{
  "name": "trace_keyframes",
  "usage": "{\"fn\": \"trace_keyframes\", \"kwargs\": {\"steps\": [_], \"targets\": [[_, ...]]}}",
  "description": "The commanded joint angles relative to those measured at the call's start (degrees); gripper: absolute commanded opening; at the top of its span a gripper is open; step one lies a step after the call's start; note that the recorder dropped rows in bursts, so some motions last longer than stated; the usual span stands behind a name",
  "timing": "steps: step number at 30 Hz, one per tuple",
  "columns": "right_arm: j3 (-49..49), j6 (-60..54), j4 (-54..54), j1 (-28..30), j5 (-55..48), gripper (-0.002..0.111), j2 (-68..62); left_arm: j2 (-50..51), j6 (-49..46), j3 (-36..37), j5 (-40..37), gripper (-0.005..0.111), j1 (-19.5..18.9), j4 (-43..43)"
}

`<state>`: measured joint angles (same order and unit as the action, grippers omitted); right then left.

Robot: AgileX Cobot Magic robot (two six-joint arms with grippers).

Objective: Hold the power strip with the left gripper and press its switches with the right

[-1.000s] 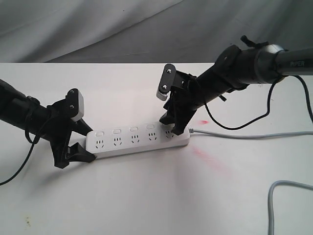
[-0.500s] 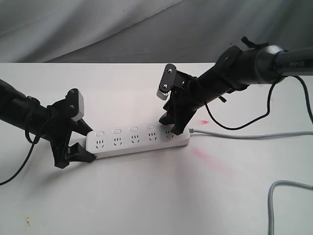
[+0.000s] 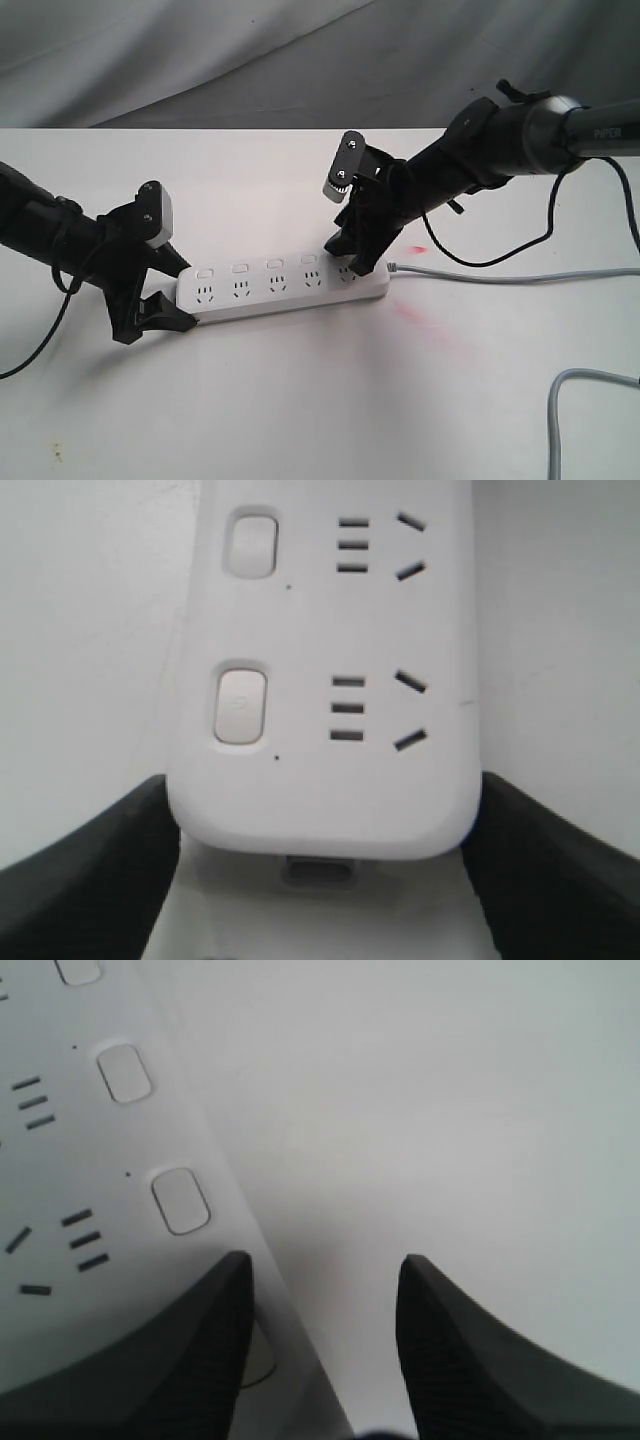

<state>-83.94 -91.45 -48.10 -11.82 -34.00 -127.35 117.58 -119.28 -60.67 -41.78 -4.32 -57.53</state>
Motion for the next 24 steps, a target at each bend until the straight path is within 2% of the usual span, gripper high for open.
{"fn": "trace_keyframes", "kwargs": {"steps": [1, 11, 19, 22, 24], "targets": [[2.9, -2.5, 5.5, 1.5, 0.7, 0.043, -2.1, -0.1, 0.4, -0.3, 0.0, 0.054, 0.3, -0.6], [2.8, -3.0, 2.6, 1.5, 1.1, 0.043, -1.1, -0.1, 0.5, -0.3, 0.0, 0.054, 0.3, -0.6], [2.8, -2.7, 1.9, 0.5, 0.1, 0.043, 9.2, -0.1, 0.3, -0.3, 0.0, 0.054, 0.3, -0.6], [2.8, -1.8, 1.9, 0.5, -3.5, 0.039, 13.1, -0.1, 0.3, -0.3, 0.0, 0.054, 0.3, -0.6], [3.8, 0.1, 1.9, 0.5, -4.7, 0.030, 16.0, -0.1, 0.3, -0.3, 0.0, 0.054, 0.3, -0.6]]}}
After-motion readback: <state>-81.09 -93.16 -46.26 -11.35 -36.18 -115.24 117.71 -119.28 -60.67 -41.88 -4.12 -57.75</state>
